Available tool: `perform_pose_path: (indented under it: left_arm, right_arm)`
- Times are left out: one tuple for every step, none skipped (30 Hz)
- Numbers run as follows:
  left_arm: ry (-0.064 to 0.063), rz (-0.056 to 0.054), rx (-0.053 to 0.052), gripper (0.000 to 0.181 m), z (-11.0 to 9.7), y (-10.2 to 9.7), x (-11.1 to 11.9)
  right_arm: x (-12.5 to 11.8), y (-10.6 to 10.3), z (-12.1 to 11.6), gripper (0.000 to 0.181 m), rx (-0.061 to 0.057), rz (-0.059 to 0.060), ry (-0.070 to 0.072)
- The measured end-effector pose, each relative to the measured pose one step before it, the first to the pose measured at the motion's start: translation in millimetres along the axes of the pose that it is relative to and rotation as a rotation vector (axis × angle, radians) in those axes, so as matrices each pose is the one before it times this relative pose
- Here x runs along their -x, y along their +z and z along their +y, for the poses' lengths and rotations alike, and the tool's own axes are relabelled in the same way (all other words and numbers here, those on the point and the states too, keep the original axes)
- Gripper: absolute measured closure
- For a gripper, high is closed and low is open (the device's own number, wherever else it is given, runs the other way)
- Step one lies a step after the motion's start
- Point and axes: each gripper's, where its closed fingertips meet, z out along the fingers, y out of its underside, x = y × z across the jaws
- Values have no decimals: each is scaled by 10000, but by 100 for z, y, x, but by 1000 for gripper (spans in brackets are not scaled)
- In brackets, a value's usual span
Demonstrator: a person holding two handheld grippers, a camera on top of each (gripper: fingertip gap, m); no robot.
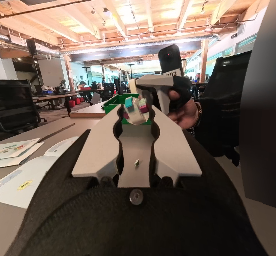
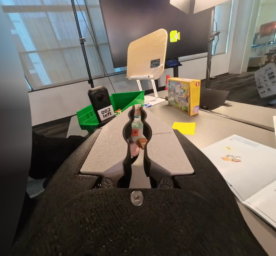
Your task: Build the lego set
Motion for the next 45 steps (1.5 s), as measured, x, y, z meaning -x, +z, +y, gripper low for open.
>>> perform_pose_path:
  left_arm:
    - [73, -7, -102, 148, -190, -54, -46]
    - [44, 5, -59, 148, -144, -35, -39]
    - [3, 36, -81, 148, -156, -34, -77]
    - [-39, 7, -100, 148, -188, -41, -31]
    - [-50, 2, -98, 148, -176, -46, -3]
    - [-29, 40, -53, 148, -124, -43, -55]
    - [19, 8, -31, 149, -76, -33, -19]
    - [77, -18, -23, 149, -53, -20, -20]
    - [95, -24, -13, 149, -32, -7, -20]
    - [86, -36, -7, 149, -22, -5, -2]
    - [53, -21, -38, 149, -64, -15, -5]
    - [-2, -33, -38, 149, -60, -16, 30]
    - [-21, -20, -39, 149, -52, -27, 32]
    - [-35, -17, -40, 149, -63, -30, 55]
    - [-39, -22, -36, 149, -60, -39, 66]
    - [-13, -40, -27, 149, -59, -41, 83]
    - [10, -38, -33, 149, -81, -39, 76]
    - [15, -37, -15, 149, -49, -31, 71]
    - [16, -27, 5, 149, -10, -19, 57]
    - [17, -36, 11, 149, 14, -8, 48]
    - [50, -44, 19, 149, 25, -7, 48]
    - [100, -57, 36, 149, 54, 6, 29]
    - [138, -103, 59, 149, 81, 18, 77]
    - [179, -130, 53, 149, 74, 15, 100]
    - [195, -157, 58, 149, 73, 37, 105]
    - [220, -232, 77, 149, 104, 31, 189]
    - [252, -217, 94, 149, 137, 40, 161]
    - [246, -125, 83, 149, 128, 48, 32]
    - [189, -142, 86, 149, 121, 78, 39]
    - [144, -112, 112, 149, 183, 86, 11]
    - [116, 8, 109, 149, 197, 97, -135]
    - [68, 43, 50, 149, 126, 68, -182]
    - [29, -13, 4, 149, 41, 56, -91]
    - [23, -35, 43, 149, 101, 39, -8]
    - [34, -20, 38, 149, 80, 21, 0]
    - [15, -76, 33, 149, 67, -4, 131]
    - [11, -118, 33, 149, 79, -27, 230]
    - [16, -148, 33, 149, 79, -60, 327]
    - [29, -215, 29, 149, 80, -95, 466]
    - [34, -264, 24, 149, 47, -125, 576]
    - [21, -259, 11, 149, 20, -131, 608]
    - [-13, -195, 2, 149, -9, -134, 546]
    - [-53, -136, -14, 149, -27, -116, 459]
    - [-70, -120, -29, 149, -44, -109, 413]
    - [-65, -99, -10, 149, 0, -79, 363]
  right_arm:
    - [87, -9, 11, 176, -38, -4, -126]
    - [88, -29, 44, 176, -13, -26, -82]
    - [29, -48, 51, 177, -9, 7, -59]
    - [20, -74, -7, 177, -44, 14, -59]
    - [55, -82, -44, 177, -66, -11, -38]
    - [58, -78, -44, 177, -53, -6, -25]
    - [43, -55, -28, 177, -27, 16, -54]
    - [52, -54, -21, 177, -24, 14, -74]
    - [57, -47, -26, 177, -19, 6, -67]
    - [59, -38, -30, 177, -22, 3, -53]
    - [49, -56, -32, 177, -33, 3, -42]
    - [23, -54, -26, 176, -27, 11, -34]
    - [24, -58, -22, 176, -24, 5, -30]
    - [19, -61, -11, 176, -22, 10, -25]
    - [-15, -40, -1, 176, -11, 29, -16]
    - [13, -48, 1, 176, -15, 13, -10]
    - [32, -37, 25, 177, -7, 0, -1]
    - [9, -25, 44, 177, 4, 10, -8]
    - [9, -18, 59, 177, 11, 20, -15]
    - [-19, -21, 66, 177, 10, 32, -16]
    - [-30, -1, 50, 177, 3, 52, -18]
    - [-46, 1, 34, 177, 5, 62, -23]
    - [-100, 4, 44, 177, 30, 113, -57]
    - [-76, 16, 31, 177, 18, 113, -80]
    - [-87, 43, 29, 177, 20, 127, -64]
    - [-148, 55, 57, 177, 35, 198, -89]
    - [-117, 68, 79, 177, 47, 194, -138]
    - [-24, 64, 13, 176, -10, 164, -158]
    - [-77, 73, -9, 176, -36, 207, -147]
    - [-97, 81, 14, 177, -13, 221, -151]
    - [-32, 78, 20, 177, 0, 164, -158]
    - [10, 82, 35, 177, -1, 112, -148]
    - [-23, 70, 37, 177, 17, 126, -126]
    - [-132, 48, 1, 177, 5, 172, -133]
    - [-154, 0, -68, 177, -27, 174, -141]
    - [-312, -40, -76, 177, -7, 253, -134]
    - [-630, -44, 158, 176, 165, 423, -133]
    - [-837, -35, 492, 176, 385, 515, -133]
    - [-836, -23, 845, 176, 579, 475, -113]
    - [-630, 48, 1287, 177, 817, 314, -81]
    - [-200, 156, 1759, 176, 1059, 13, 7]
    - [366, 222, 1937, 176, 1113, -367, 134]
    - [546, 276, 1912, 176, 1016, -471, 235]
    - [492, 325, 1824, 176, 917, -432, 214]
    - [526, 330, 1573, 176, 741, -427, 105]
